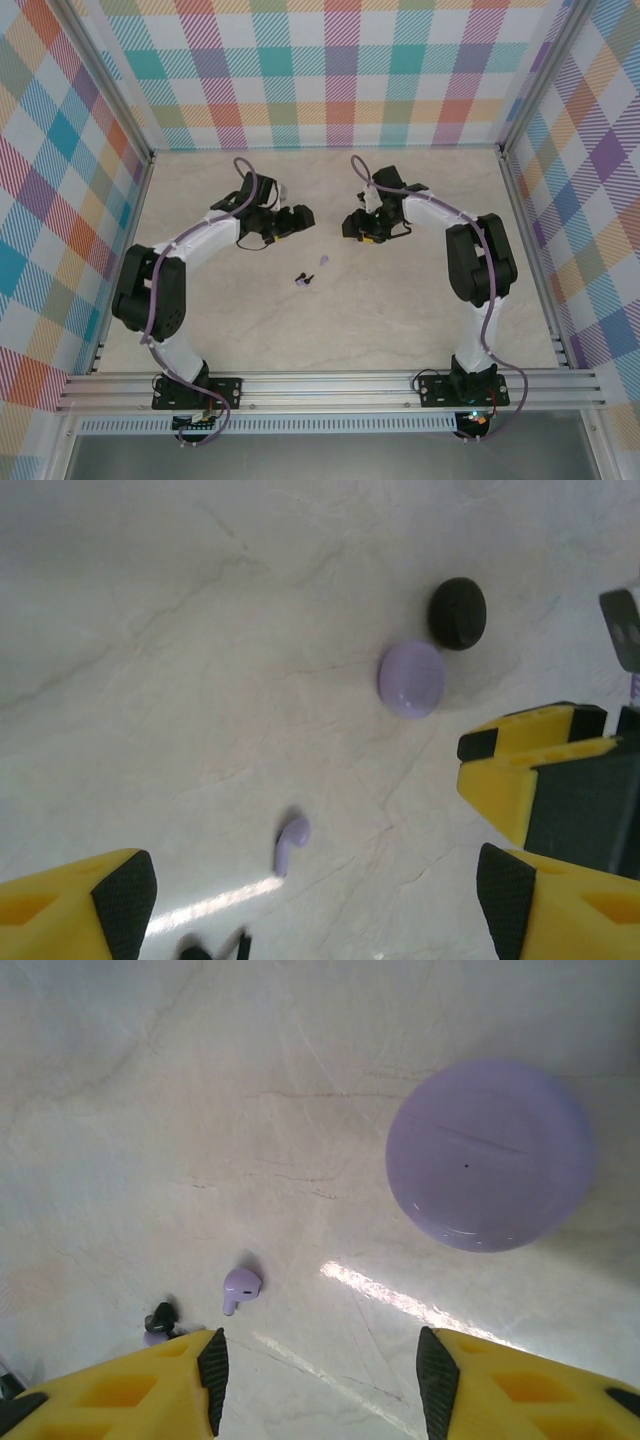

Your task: Insert the wireless bluetooth earbuds into the charging case

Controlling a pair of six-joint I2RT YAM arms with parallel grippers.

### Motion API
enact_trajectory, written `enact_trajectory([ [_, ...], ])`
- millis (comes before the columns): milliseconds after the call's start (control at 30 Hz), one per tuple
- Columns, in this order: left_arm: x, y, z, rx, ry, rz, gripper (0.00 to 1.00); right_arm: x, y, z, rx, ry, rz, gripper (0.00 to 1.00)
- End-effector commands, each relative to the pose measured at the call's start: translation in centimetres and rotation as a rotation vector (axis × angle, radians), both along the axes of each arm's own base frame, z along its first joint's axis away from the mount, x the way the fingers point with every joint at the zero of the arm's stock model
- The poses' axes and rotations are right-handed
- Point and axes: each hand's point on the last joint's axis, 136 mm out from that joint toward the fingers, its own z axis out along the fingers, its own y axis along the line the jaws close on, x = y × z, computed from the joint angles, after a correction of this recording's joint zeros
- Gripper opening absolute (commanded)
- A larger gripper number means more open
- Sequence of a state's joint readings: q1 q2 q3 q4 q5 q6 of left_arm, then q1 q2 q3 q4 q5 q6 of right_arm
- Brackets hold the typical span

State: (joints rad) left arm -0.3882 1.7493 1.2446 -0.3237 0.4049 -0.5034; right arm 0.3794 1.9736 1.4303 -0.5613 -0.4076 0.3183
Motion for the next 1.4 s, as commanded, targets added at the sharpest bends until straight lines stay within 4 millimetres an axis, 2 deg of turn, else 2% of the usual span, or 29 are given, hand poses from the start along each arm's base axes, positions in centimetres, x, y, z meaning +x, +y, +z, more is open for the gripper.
enact_trajectory([
  [0,1.5,-2.7,0.3,-0.061,0.001,-0.032,0.83,0.8,-1.7,0.5,-0.046,-0.013,-0.071,0.51],
  [67,2.1,-3.5,-0.4,-0.080,0.032,-0.034,0.80,1.3,-2.5,0.1,-0.068,0.004,-0.104,0.43],
  [100,3.0,-4.2,-0.1,-0.109,0.010,-0.035,0.78,1.5,-2.7,0.0,-0.067,0.014,-0.111,0.41],
  [200,3.9,-5.8,-0.7,-0.176,0.028,-0.031,0.77,2.3,-3.1,-0.3,-0.050,0.037,-0.129,0.39],
  [400,4.6,-8.3,-2.6,-0.206,0.066,-0.041,0.74,3.2,-3.9,-1.4,-0.057,0.098,-0.174,0.34],
  [500,4.7,-9.3,-3.2,-0.210,0.078,-0.051,0.72,3.4,-3.5,-1.8,-0.027,0.124,-0.167,0.30],
  [800,4.6,-10.8,-5.0,-0.210,0.126,-0.049,0.59,3.7,-2.7,-2.8,0.010,0.164,-0.156,0.27],
  [1367,4.5,-12.8,-7.5,-0.228,0.186,-0.065,0.58,4.0,-2.6,-3.8,0.013,0.182,-0.179,0.24],
])
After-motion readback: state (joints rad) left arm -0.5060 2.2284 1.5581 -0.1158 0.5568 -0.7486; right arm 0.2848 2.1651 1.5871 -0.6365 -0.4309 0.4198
